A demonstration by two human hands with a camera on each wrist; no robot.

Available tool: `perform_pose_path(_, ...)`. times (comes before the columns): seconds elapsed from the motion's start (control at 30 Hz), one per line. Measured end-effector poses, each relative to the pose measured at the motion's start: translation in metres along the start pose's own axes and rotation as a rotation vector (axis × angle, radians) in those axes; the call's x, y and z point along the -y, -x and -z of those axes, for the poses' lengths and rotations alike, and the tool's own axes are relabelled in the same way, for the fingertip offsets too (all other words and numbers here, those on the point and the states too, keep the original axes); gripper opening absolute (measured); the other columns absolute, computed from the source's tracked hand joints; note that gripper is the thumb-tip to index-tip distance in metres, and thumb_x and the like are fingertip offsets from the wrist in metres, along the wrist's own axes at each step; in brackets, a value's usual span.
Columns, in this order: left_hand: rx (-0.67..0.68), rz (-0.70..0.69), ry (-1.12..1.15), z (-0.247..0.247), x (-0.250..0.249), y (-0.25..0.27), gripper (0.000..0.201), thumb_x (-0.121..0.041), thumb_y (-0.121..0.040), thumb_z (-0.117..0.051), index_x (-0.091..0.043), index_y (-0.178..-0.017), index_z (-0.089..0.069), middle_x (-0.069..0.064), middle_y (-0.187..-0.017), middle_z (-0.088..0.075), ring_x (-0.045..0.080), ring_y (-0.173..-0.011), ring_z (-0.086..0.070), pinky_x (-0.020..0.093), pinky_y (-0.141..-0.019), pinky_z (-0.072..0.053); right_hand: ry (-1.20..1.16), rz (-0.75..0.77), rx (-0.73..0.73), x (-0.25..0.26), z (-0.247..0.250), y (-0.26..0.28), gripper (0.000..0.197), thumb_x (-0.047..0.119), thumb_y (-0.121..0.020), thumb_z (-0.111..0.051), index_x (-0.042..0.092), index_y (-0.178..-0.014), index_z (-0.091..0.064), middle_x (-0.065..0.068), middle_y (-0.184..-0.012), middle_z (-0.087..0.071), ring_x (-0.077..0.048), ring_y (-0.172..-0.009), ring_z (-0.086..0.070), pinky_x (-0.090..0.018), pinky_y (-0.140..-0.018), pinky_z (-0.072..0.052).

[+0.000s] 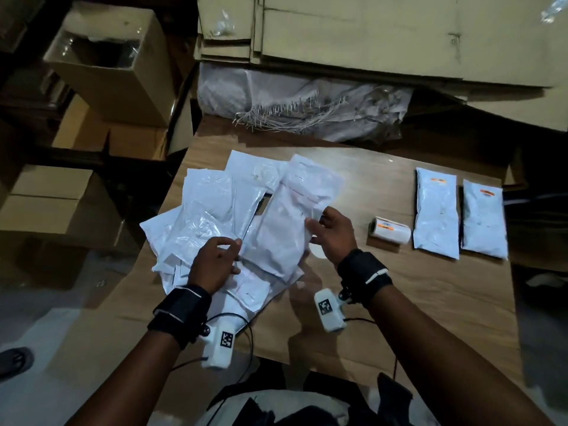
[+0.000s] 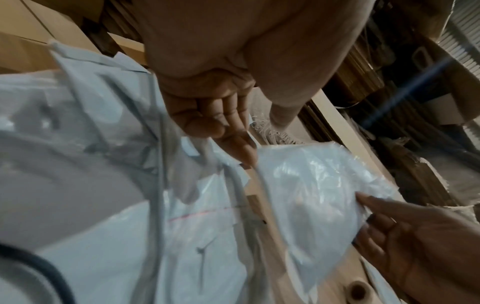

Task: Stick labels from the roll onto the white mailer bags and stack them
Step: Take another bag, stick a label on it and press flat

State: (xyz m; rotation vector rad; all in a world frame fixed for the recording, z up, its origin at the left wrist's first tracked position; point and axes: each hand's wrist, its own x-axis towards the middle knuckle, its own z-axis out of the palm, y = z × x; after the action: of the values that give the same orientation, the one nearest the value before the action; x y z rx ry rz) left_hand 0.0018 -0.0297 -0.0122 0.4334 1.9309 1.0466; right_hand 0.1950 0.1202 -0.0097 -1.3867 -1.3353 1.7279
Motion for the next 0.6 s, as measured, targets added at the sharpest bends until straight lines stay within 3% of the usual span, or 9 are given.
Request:
perform_pose_path(0.1,0.107,0.042,0.063,-0.011,-0.024,0.001,0.038,-0.046,-0.097,-0.052,-0.009,-0.102,-0.061,0.017,-0.084,-0.071,0.024,-0.055,-0.062,0.019,-0.039,-0.038,0.070,0.234,-0.014,0.024,0.015,0.013,0.009,0.002,-0.090,-0.066,0.008,-0.095,-0.070,-0.004,-0.090,-0.071,-0.006,-0.080,-0.064,-0.030,-0.072,-0.055)
perform_pose_path(0.17,0.229,0.103,0.134,-0.021,-0.040,0.003,0.053,-0.057,-0.097,-0.041,-0.010,-0.103,-0.065,0.014,-0.082,-0.073,0.024,-0.056,-0.063,0.022,-0.046,-0.039,0.197,0.386,-0.023,0.035,0.029,0.024,0.013,0.002,-0.088,-0.067,0.011,-0.094,-0.073,-0.002,-0.098,-0.072,0.000,-0.089,-0.065,-0.025,-0.078,-0.051)
perform_pose_path(0.27,0.336,0.163,0.213,-0.037,-0.055,0.003,0.072,-0.070,-0.092,-0.031,-0.010,-0.105,-0.069,0.004,-0.070,-0.067,0.014,-0.048,-0.053,0.021,-0.044,-0.036,0.404,0.599,0.010,0.030,0.050,0.038,0.022,0.000,-0.083,-0.073,0.017,-0.095,-0.078,-0.001,-0.130,-0.060,-0.017,-0.123,-0.054,-0.029,-0.101,-0.043)
perform_pose_path(0.33,0.417,0.186,0.248,-0.049,-0.062,0.006,0.076,-0.073,-0.088,-0.032,-0.009,-0.105,-0.069,-0.004,-0.060,-0.044,0.008,-0.044,-0.033,0.017,-0.039,-0.025,0.520,0.642,0.020,0.016,0.064,0.045,0.029,-0.001,-0.080,-0.076,0.026,-0.091,-0.079,0.001,-0.142,-0.049,-0.019,-0.135,-0.042,-0.031,-0.107,-0.036)
perform_pose_path(0.4,0.505,0.131,0.167,-0.059,-0.062,0.010,0.063,-0.066,-0.087,-0.045,-0.008,-0.097,-0.068,-0.002,-0.062,-0.040,0.009,-0.047,-0.036,0.020,-0.046,-0.027,0.547,0.640,0.025,0.000,0.075,0.050,0.024,0.005,-0.081,-0.077,0.027,-0.089,-0.079,-0.002,-0.148,-0.043,-0.019,-0.140,-0.035,-0.031,-0.108,-0.035)
perform_pose_path(0.47,0.548,0.004,-0.019,-0.066,-0.058,0.013,0.050,-0.051,-0.087,-0.062,-0.002,-0.093,-0.066,0.004,-0.072,-0.058,0.014,-0.059,-0.056,0.026,-0.055,-0.039,0.538,0.627,0.011,-0.014,0.086,0.056,0.015,0.013,-0.082,-0.076,0.027,-0.089,-0.079,-0.004,-0.151,-0.038,-0.020,-0.142,-0.032,-0.026,-0.109,-0.033)
perform_pose_path(0.53,0.567,-0.073,-0.126,-0.072,-0.054,0.014,0.028,-0.039,-0.088,-0.069,-0.011,-0.083,-0.069,0.002,-0.074,-0.063,0.016,-0.066,-0.059,0.027,-0.057,-0.044,0.525,0.623,-0.015,-0.023,0.094,0.059,0.014,0.013,-0.084,-0.073,0.025,-0.089,-0.079,-0.006,-0.151,-0.038,-0.021,-0.142,-0.033,-0.023,-0.108,-0.033)
perform_pose_path(0.6,0.575,-0.110,-0.148,-0.077,-0.053,0.017,0.025,-0.032,-0.090,-0.068,-0.020,-0.068,-0.068,-0.003,-0.067,-0.060,0.014,-0.063,-0.057,0.027,-0.055,-0.045,0.503,0.624,-0.072,-0.028,0.101,0.061,0.020,0.004,-0.083,-0.067,0.018,-0.094,-0.078,-0.010,-0.147,-0.042,-0.017,-0.136,-0.041,-0.019,-0.103,-0.039)
